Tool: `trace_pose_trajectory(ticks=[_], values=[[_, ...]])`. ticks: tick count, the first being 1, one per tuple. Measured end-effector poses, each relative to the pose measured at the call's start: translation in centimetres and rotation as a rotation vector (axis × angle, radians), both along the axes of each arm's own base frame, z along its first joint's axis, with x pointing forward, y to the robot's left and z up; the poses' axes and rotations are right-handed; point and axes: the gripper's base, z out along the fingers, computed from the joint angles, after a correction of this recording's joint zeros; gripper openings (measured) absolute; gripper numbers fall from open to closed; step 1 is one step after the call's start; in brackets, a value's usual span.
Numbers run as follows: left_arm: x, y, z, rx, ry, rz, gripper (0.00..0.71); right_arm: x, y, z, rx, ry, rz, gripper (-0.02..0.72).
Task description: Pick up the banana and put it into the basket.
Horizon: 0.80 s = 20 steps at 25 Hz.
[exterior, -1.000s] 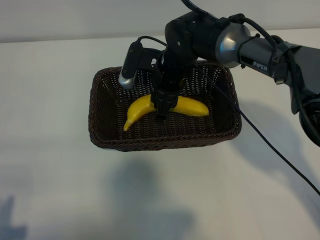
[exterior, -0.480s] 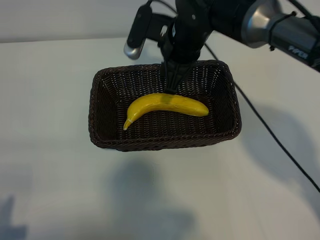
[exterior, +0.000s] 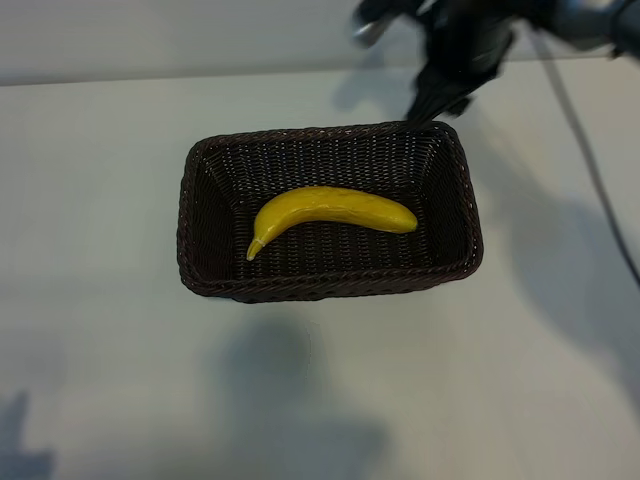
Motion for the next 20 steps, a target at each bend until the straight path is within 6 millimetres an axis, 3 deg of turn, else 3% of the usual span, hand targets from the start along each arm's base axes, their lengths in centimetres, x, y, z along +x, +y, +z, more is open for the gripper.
trace_pose_trajectory(ticks=[6, 11, 16, 20], values=[[0.0, 0.0, 0.0, 0.0, 0.0, 0.0, 0.575, 1.5, -7.7, 2.4, 0.088, -0.017, -0.269, 0.515], [0.0, 0.0, 0.0, 0.0, 0.0, 0.0, 0.575, 1.7, -13.4, 2.4, 0.149, 0.07, -0.495, 0.487], [0.0, 0.0, 0.0, 0.0, 0.0, 0.0, 0.575, 1.4, -16.4, 2.2, 0.211, 0.149, -0.605, 0.455], [0.0, 0.0, 0.0, 0.0, 0.0, 0.0, 0.575, 1.5, -17.5, 2.1, 0.259, 0.165, -0.634, 0.449]])
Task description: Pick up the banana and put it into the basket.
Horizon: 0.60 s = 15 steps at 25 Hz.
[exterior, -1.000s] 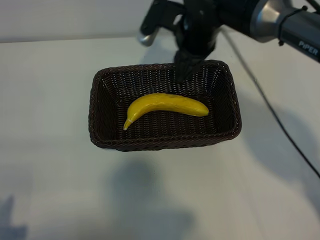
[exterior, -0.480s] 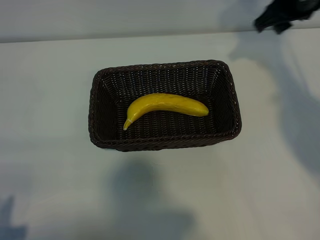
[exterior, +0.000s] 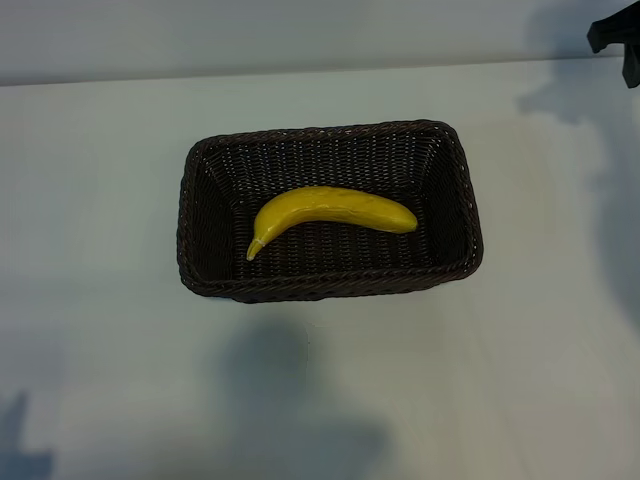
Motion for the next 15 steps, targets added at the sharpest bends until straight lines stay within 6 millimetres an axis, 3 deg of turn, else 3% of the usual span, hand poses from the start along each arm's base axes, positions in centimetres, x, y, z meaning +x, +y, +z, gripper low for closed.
trace_pose_trajectory(ticks=[3, 7, 15], values=[[0.0, 0.0, 0.0, 0.0, 0.0, 0.0, 0.575, -0.4, -0.1, 0.1, 0.029, 0.003, 0.003, 0.449], [0.0, 0.0, 0.0, 0.0, 0.0, 0.0, 0.575, -2.3, -0.1, 0.8, 0.038, 0.013, 0.006, 0.447], [0.0, 0.0, 0.0, 0.0, 0.001, 0.0, 0.575, -10.2, -0.3, 3.3, 0.038, 0.012, 0.006, 0.447]])
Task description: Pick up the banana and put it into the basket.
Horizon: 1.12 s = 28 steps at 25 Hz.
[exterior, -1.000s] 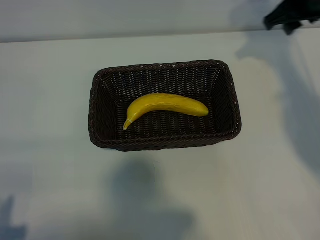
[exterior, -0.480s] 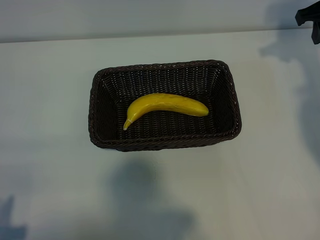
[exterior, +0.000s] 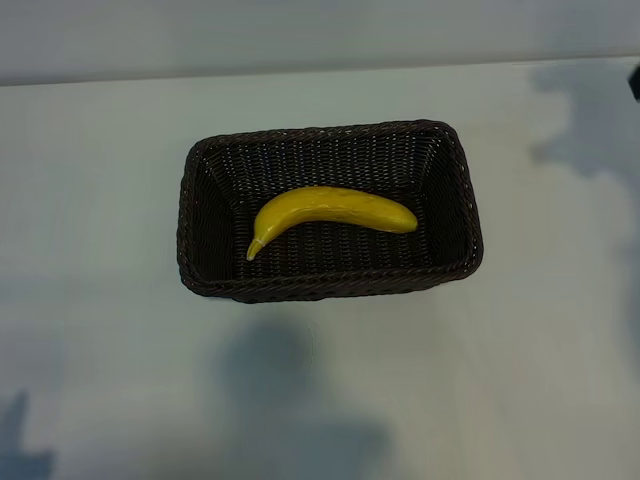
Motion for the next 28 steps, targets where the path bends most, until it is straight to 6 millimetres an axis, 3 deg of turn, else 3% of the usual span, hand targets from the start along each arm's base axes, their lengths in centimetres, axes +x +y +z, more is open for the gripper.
trace_pose_trajectory(ticks=[8, 19, 28], values=[[0.0, 0.0, 0.0, 0.0, 0.0, 0.0, 0.575, -9.7, -0.3, 1.3, 0.011, -0.121, -0.021, 0.445], [0.0, 0.0, 0.0, 0.0, 0.0, 0.0, 0.575, -21.6, -0.6, -0.1, 0.028, -0.292, -0.024, 0.445], [0.0, 0.0, 0.0, 0.0, 0.0, 0.0, 0.575, -27.3, -0.8, -2.8, 0.036, -0.462, -0.026, 0.445]])
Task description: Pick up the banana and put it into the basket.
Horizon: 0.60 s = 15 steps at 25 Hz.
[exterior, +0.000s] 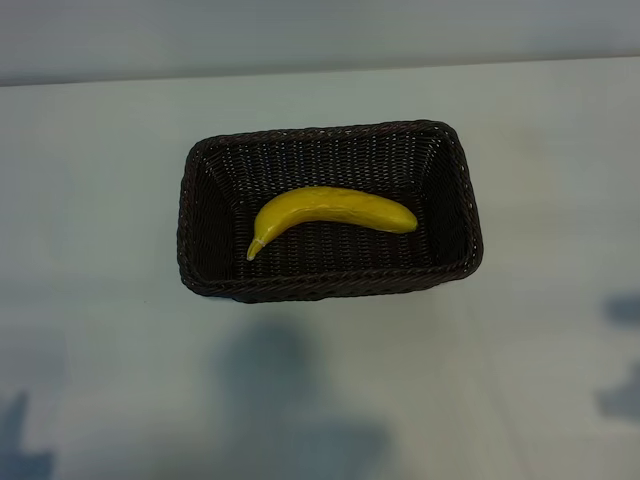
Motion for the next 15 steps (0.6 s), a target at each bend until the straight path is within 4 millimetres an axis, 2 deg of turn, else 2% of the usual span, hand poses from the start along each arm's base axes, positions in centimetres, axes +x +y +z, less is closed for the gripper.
trace_pose_trajectory(ticks=[6, 15], values=[[0.0, 0.0, 0.0, 0.0, 0.0, 0.0, 0.575, -1.2, 0.2, -1.7, 0.025, -0.083, 0.006, 0.445], [0.0, 0.0, 0.0, 0.0, 0.0, 0.0, 0.575, -1.2, 0.2, -1.7, 0.027, -0.101, 0.006, 0.445]])
